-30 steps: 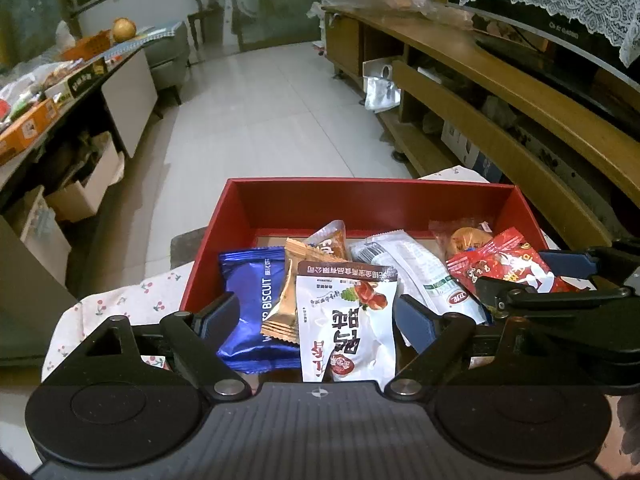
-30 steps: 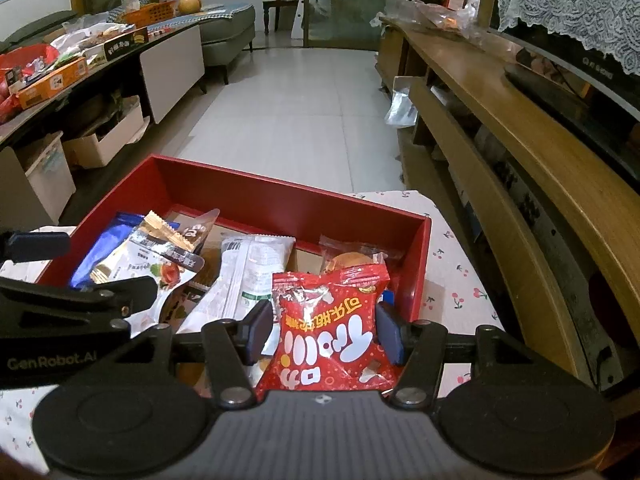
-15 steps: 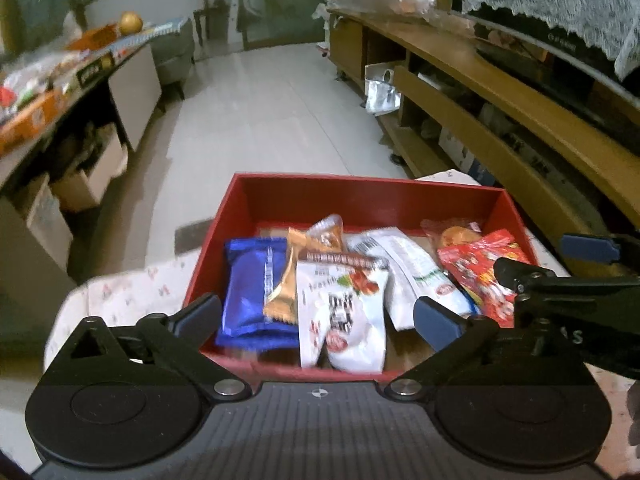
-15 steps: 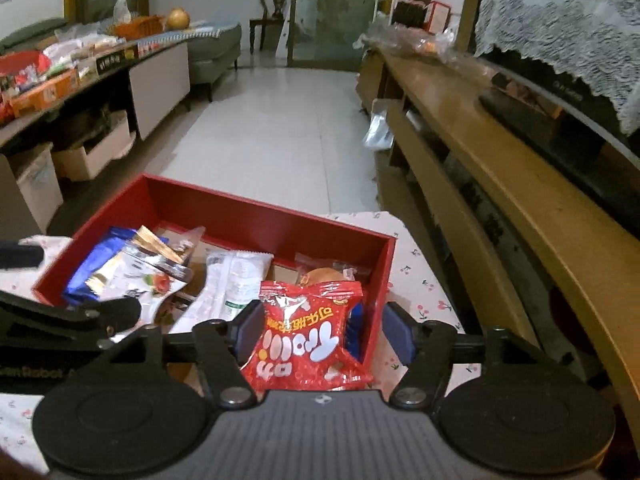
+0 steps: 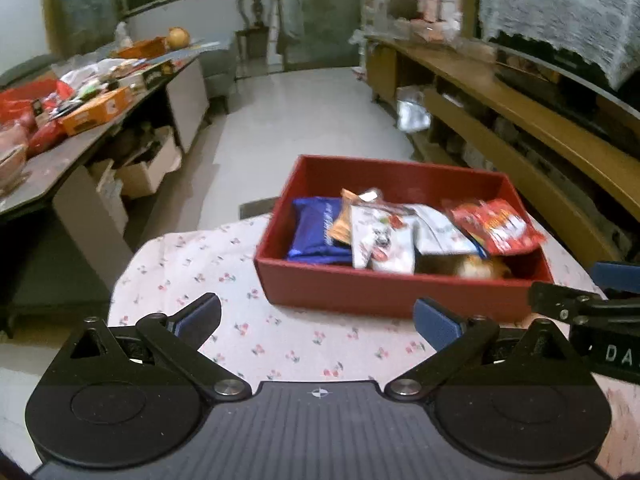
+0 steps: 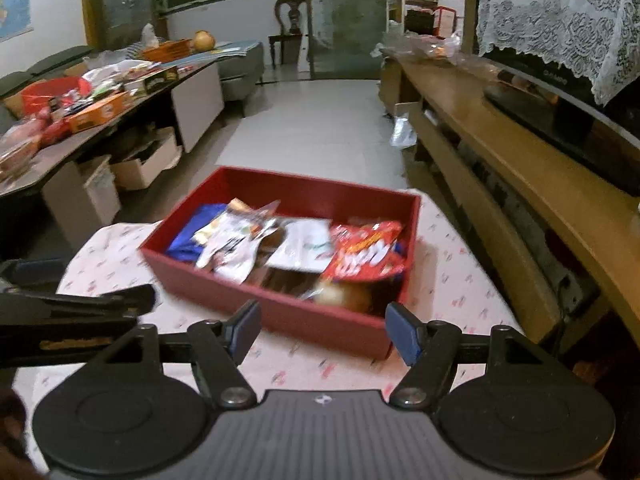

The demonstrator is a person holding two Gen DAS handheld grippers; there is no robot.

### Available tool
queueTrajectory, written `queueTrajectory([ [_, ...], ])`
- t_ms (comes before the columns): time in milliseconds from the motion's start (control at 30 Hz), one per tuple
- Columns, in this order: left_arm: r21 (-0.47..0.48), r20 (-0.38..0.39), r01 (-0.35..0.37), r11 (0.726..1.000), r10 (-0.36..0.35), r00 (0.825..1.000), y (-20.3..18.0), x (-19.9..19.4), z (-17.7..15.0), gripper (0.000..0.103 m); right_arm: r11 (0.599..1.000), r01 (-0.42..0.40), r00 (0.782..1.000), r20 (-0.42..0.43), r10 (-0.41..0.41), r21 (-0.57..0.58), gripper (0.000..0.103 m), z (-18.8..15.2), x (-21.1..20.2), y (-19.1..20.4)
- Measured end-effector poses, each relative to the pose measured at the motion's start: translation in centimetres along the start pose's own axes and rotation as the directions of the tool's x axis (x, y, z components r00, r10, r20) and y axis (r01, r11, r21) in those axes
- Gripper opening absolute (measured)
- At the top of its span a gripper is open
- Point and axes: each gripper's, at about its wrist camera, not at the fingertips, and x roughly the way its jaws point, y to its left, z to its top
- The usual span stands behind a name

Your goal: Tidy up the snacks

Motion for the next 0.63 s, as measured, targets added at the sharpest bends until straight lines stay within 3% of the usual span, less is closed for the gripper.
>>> queueTrajectory([
  [233,0.011,-0.031,0.041,0.999,-0.041,0.999,-0.5,0.0,-1.1,0.102,1.0,0.007,0.999,-0.034,-0.007,0.02,0.084,-1.9,-0.4,0.1],
  [633,-0.001,-0.04,0.06,0.998,-0.06,0.997,-0.5,0.1,-1.8,0.103,1.0,0.007,0.999,-0.043,-0.006,0.03,0.084,-2.2,-0.3,-0.3],
])
